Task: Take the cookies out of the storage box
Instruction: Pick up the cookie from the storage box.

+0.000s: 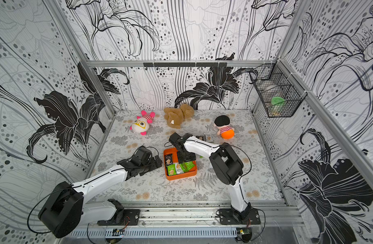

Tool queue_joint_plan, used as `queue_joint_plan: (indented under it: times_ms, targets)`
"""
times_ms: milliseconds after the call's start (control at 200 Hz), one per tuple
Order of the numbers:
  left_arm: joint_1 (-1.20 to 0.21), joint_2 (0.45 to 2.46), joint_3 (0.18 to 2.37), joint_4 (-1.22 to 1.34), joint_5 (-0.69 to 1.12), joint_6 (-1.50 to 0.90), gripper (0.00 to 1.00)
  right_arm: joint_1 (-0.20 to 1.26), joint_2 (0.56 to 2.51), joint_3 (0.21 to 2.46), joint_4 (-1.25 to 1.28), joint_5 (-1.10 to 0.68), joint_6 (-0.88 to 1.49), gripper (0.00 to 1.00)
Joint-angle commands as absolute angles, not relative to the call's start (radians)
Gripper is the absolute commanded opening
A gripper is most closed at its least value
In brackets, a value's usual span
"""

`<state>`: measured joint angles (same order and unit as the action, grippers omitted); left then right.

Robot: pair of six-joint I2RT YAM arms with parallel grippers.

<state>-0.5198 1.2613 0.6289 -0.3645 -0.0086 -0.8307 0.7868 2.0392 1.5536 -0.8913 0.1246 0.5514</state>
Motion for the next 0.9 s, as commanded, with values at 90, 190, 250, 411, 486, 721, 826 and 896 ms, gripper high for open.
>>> queue_joint_plan:
  times_ms: [90,190,250,411,486,721,826,896]
  targets:
    - [-0.511,1.266,0.660,-0.376,-0.008,-0.809,0.97,0.755,2.044,1.555,-0.928,0.129,0.491,0.62]
    - [-0.511,1.267,0.664,-0.376,0.000,-0.813,0.97,0.750,2.059,1.559,-0.924,0.115,0.474,0.62]
    - [-0.511,1.268,0.668,-0.378,0.002,-0.813,0.97,0.750,2.067,1.559,-0.915,0.104,0.469,0.62]
    - [-0.511,1.266,0.683,-0.399,-0.006,-0.806,0.97,0.747,2.081,1.548,-0.891,0.092,0.464,0.62]
    - [-0.510,1.264,0.686,-0.405,-0.011,-0.803,0.97,0.746,2.085,1.547,-0.885,0.092,0.459,0.62]
    - [-0.509,1.256,0.684,-0.409,-0.009,-0.809,0.97,0.741,2.094,1.536,-0.858,0.090,0.457,0.60]
    - [-0.508,1.254,0.692,-0.421,-0.012,-0.802,0.97,0.742,2.101,1.535,-0.853,0.086,0.456,0.59]
    - [-0.508,1.252,0.693,-0.426,-0.014,-0.799,0.97,0.741,2.108,1.534,-0.849,0.089,0.458,0.59]
